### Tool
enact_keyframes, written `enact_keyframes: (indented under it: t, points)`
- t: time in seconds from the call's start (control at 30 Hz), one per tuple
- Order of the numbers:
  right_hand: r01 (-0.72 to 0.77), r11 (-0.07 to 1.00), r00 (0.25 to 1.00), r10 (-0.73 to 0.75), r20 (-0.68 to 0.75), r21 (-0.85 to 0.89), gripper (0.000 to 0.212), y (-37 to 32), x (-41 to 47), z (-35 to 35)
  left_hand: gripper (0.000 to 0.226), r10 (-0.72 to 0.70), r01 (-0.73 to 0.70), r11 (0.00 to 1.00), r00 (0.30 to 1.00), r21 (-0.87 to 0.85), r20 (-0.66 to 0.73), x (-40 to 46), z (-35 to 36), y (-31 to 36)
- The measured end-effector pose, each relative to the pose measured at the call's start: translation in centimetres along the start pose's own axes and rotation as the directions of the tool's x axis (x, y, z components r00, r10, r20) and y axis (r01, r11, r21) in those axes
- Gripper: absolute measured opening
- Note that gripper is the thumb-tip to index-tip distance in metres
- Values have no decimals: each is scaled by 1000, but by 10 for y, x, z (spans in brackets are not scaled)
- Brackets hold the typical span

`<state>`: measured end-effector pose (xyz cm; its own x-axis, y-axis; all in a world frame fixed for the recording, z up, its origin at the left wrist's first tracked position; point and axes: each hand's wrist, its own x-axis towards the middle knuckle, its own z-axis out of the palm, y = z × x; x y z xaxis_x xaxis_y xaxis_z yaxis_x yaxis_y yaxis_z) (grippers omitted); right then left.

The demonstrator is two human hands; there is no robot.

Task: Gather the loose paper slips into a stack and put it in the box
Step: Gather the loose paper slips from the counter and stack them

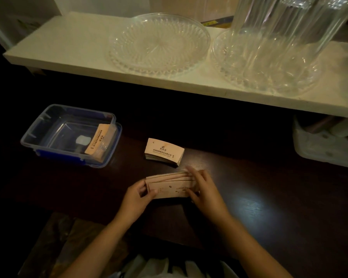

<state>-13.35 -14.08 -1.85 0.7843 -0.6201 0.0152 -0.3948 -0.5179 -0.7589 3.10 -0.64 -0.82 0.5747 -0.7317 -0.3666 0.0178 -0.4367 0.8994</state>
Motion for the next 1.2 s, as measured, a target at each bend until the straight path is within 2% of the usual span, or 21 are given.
enact_keyframes:
  t: [0.07, 0.1, 0.2, 0.27, 0.33, 0.4, 0.5, 0.57, 0.63, 0.73, 0.8, 0.93, 1.1, 1.13, 1.2]
  points:
    - [-18, 999, 999, 19, -40, 30, 94, 4, 3, 7, 33, 2, -3, 1000, 1000, 23, 16, 5, 5, -6]
    - [-25, 999, 999, 27, -43, 39, 92, 5, 5, 10, 33, 9, -10, 1000, 1000, 16, 22, 6, 8, -9]
    - [-1, 999, 998, -1, -60, -37, 59, 10, 7, 13, 32, 55, -55, 998, 999, 11, -1, 10, 9, -14]
    - [30, 996, 996, -37, -86, -84, 45, 14, 6, 14, 26, 77, -77, 997, 997, 19, -21, 14, 8, -18]
    - [64, 990, 991, -77, -105, -126, 42, 14, 5, 19, 17, 40, -43, 998, 995, -42, -86, 16, 12, -20]
    - [58, 989, 989, -76, -125, -138, 44, 13, 4, 27, 16, -53, 22, 991, 972, -134, -229, 16, 23, -20]
    - [-50, 997, 977, 38, -212, -54, 48, 10, -2, 42, 15, -131, 66, 981, 920, -185, -368, 17, 38, -18]
    - [-146, 987, 948, 160, -275, 70, 54, 7, -7, 51, 15, -126, 47, 975, 924, -219, -361, 17, 43, -18]
    - [-213, 956, 928, 262, -265, 201, 62, 1, -13, 60, 17, -121, 23, 963, 928, -270, -352, 16, 49, -18]
    - [-226, 940, 917, 294, -269, 256, 65, -7, -15, 70, 22, -144, -10, 930, 910, -367, -388, 12, 59, -14]
    - [-218, 952, 921, 273, -276, 216, 64, -4, -13, 69, 22, -98, -32, 944, 923, -328, -373, 10, 62, -16]
    - [-185, 979, 964, 198, -177, 92, 69, 8, -16, 62, 24, -18, -56, 976, 943, -212, -332, 8, 61, -25]
    - [-81, 997, 980, 78, -181, -14, 47, 17, -11, 46, 27, -87, 17, 968, 958, -249, -272, 12, 56, -16]
    - [-47, 998, 985, 39, -169, -45, 44, 17, -9, 41, 29, -135, 58, 959, 955, -278, -264, 14, 53, -12]
    - [15, 997, 987, -28, -155, -82, 46, 14, -9, 35, 49, -272, 163, 914, 925, -373, -263, 12, 51, -1]
